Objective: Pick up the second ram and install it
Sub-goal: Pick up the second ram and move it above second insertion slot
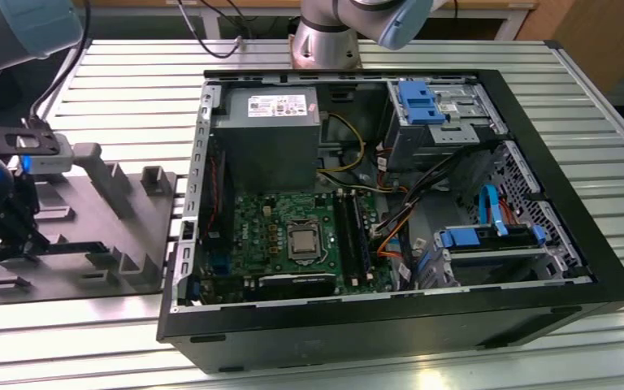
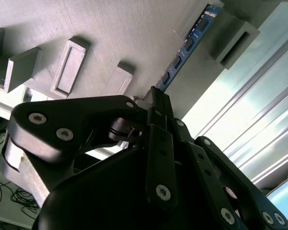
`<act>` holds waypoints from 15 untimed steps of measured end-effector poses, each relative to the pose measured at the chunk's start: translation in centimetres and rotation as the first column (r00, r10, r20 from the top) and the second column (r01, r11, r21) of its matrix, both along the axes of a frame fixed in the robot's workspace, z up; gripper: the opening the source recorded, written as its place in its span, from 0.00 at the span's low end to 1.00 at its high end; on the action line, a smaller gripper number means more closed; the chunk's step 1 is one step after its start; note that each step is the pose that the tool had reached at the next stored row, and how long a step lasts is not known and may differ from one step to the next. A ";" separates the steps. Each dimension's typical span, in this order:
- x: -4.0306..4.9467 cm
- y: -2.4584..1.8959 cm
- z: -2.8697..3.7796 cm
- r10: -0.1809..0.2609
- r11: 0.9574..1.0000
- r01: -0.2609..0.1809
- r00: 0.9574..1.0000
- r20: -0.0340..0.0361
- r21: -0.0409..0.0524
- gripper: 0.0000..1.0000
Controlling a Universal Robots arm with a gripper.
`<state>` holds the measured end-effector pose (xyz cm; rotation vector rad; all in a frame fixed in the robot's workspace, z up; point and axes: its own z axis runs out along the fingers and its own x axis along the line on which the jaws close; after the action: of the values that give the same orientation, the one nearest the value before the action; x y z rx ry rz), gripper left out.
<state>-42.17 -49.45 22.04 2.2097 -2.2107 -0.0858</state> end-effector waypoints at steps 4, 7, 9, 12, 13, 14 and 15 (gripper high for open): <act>0.00 0.00 0.17 0.000 1.000 0.000 1.000 0.000 0.000 0.12; -0.01 0.01 0.29 0.000 1.000 0.000 1.000 0.000 0.000 0.12; -0.01 0.02 0.38 0.000 1.000 0.000 1.000 0.000 0.000 0.12; -0.02 0.04 0.53 0.000 1.000 0.000 1.000 0.000 0.000 0.12; -0.03 0.05 0.58 0.000 1.000 0.000 1.000 0.000 0.000 0.12; -0.03 0.05 0.63 0.000 1.000 0.000 1.000 0.000 0.000 0.12; -0.03 0.06 0.68 0.000 1.000 0.000 1.000 0.000 0.000 0.12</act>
<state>-42.20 -49.40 22.72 2.2100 -2.2109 -0.0853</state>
